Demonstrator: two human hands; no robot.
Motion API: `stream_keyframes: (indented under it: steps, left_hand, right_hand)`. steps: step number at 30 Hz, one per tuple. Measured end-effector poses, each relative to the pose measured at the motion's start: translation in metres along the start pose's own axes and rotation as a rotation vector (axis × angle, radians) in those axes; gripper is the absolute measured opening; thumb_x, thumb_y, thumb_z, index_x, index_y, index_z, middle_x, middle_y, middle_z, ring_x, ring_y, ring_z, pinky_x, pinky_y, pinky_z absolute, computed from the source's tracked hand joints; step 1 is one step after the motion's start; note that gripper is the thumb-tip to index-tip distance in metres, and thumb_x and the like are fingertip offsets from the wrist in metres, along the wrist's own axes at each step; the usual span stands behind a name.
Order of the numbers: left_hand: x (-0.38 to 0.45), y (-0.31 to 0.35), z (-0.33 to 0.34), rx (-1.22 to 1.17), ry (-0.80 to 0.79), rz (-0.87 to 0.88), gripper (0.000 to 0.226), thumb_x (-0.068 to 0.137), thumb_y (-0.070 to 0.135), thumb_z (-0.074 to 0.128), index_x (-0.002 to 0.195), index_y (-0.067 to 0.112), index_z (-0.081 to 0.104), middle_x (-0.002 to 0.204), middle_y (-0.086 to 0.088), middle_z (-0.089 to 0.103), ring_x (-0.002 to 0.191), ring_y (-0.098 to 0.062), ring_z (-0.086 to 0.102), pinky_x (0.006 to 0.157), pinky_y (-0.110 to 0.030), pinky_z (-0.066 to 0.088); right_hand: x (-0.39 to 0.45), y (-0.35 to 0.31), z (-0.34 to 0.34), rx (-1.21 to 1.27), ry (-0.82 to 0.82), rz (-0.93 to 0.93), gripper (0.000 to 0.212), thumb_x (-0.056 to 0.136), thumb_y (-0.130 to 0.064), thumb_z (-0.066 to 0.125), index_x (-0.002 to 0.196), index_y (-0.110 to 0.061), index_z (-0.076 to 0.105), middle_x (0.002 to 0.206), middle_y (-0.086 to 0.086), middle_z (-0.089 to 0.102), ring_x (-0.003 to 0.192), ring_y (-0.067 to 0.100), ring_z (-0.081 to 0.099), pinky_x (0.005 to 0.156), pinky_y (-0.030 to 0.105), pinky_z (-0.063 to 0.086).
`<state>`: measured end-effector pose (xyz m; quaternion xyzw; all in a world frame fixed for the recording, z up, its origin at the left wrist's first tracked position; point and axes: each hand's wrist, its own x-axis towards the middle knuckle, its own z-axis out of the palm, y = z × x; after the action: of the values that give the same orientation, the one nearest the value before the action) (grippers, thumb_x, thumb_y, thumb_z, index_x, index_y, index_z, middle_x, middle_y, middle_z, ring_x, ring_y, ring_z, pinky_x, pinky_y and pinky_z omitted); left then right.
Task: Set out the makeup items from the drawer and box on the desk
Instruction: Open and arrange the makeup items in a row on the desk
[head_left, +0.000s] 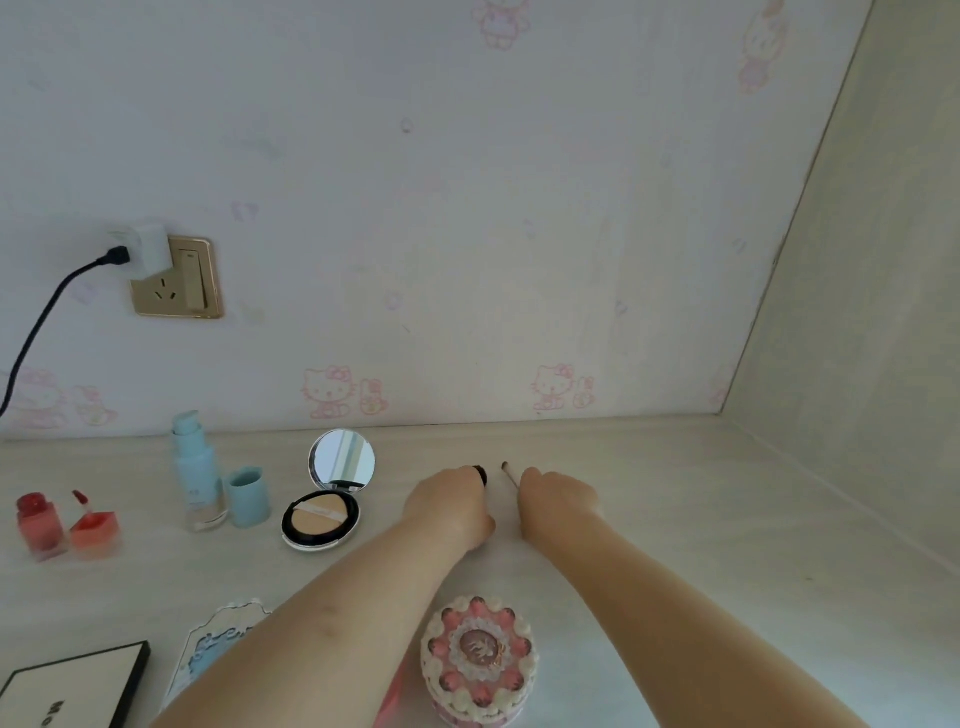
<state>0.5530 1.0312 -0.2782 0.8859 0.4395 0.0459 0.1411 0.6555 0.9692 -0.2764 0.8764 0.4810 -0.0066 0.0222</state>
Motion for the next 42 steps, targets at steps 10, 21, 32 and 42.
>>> stream_keyframes:
  steps: [10,21,32,42]
  left_hand:
    - [-0.001,0.004,-0.006,-0.304,-0.03,-0.069,0.027,0.081,0.019,0.052,0.108,0.014,0.049,0.099,-0.007,0.067,0.075,-0.025,0.066,0.074,-0.031,0.051]
    - [-0.011,-0.006,-0.016,-0.056,0.074,0.171,0.022,0.088,0.018,0.054,0.106,0.025,0.065,0.109,0.006,0.064,0.104,-0.019,0.058,0.077,-0.028,0.042]
    - [-0.072,-0.03,-0.042,0.055,0.199,0.273,0.019,0.089,0.018,0.057,0.106,0.023,0.06,0.106,0.003,0.059,0.095,-0.02,0.059,0.079,-0.034,0.047]
    - [-0.187,-0.098,-0.077,0.042,0.314,0.268,0.016,0.086,0.024,0.062,0.101,0.028,0.06,0.097,0.014,0.056,0.093,-0.012,0.057,0.078,-0.03,0.045]
  right_hand:
    - [0.001,0.025,-0.008,0.534,-0.006,0.136,0.026,0.086,-0.022,0.051,0.11,-0.014,0.054,0.101,0.004,0.061,0.089,0.021,0.056,0.072,0.027,0.043]
    - [-0.004,0.058,-0.017,0.831,0.176,0.103,0.029,0.095,-0.028,0.046,0.079,-0.008,0.061,0.068,0.002,0.051,0.078,0.03,0.062,0.06,0.03,0.036]
    - [-0.046,0.038,-0.031,0.841,0.185,-0.014,0.025,0.094,-0.026,0.052,0.086,-0.009,0.068,0.062,-0.002,0.043,0.056,0.015,0.035,0.053,0.028,0.026]
    - [-0.123,-0.039,-0.057,0.888,0.054,-0.246,0.022,0.093,-0.029,0.055,0.086,-0.015,0.069,0.072,0.004,0.048,0.068,0.019,0.04,0.062,0.029,0.033]
